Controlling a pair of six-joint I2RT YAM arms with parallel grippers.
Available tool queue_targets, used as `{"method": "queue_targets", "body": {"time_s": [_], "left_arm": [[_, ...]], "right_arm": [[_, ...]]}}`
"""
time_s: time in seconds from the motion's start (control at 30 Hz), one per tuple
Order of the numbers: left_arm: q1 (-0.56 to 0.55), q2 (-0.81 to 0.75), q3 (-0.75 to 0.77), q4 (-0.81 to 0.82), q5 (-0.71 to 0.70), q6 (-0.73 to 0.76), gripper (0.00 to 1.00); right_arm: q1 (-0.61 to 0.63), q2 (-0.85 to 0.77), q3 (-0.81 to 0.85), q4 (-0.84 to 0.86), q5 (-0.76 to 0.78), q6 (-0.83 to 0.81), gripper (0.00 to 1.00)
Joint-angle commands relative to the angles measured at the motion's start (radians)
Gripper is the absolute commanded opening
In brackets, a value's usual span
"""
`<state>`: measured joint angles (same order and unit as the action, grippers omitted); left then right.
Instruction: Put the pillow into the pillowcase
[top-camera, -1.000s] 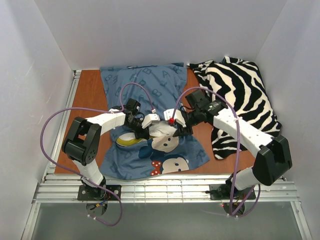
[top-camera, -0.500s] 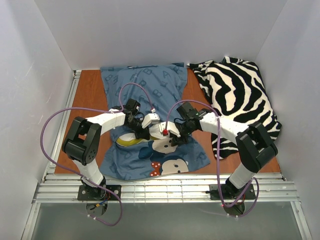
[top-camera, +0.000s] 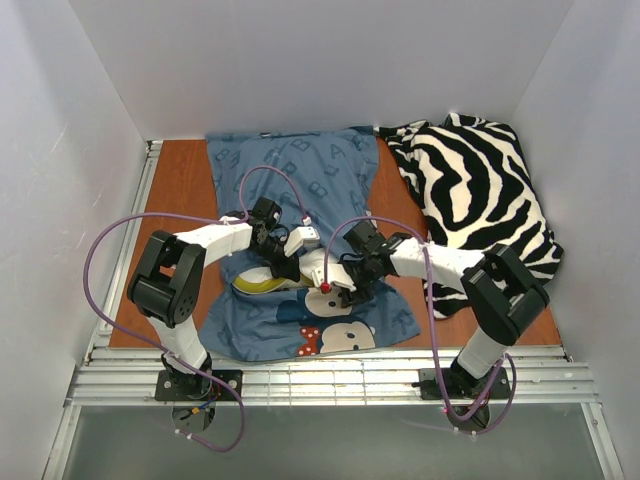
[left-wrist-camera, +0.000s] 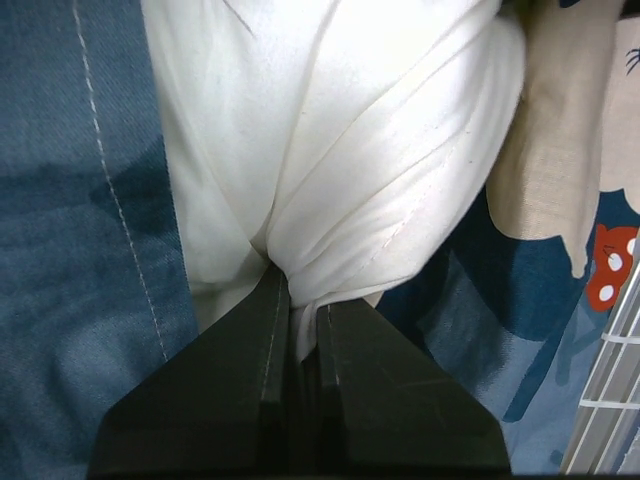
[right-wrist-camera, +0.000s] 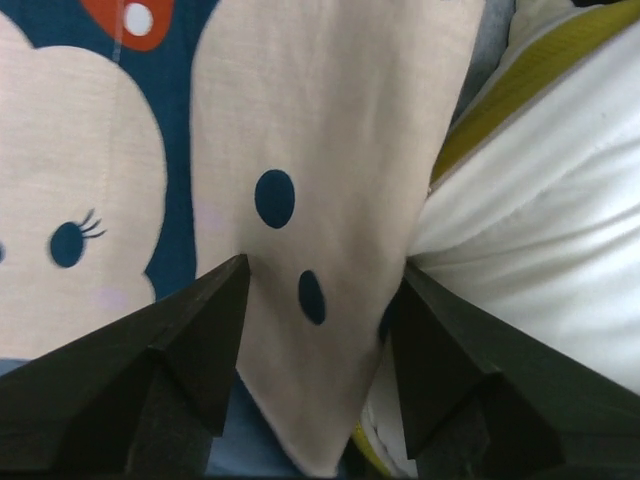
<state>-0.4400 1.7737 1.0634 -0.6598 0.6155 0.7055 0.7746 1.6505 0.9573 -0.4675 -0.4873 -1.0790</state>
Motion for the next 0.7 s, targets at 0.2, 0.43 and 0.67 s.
{"method": "queue_targets", "body": {"time_s": [0.2,0.43,0.67], "left_arm": [[0.02,0.055,-0.019,-0.124,-0.046,-0.06,0.0],[0.055,0.063,-0.013,-0.109,-0.095,-0.032,0.0],[0.055,0.038,-0.074,-0.066,-0.178,0.023,0.0]], "right_arm": [[0.042,0.253,0.076,-0.167,0.017,0.013,0.51],[0.046,0.356,0.259,-0.722,-0.259,-0.169,0.15],[0.02,0.212,0.34,-0.841,-0.506,-0.174,0.01]]}}
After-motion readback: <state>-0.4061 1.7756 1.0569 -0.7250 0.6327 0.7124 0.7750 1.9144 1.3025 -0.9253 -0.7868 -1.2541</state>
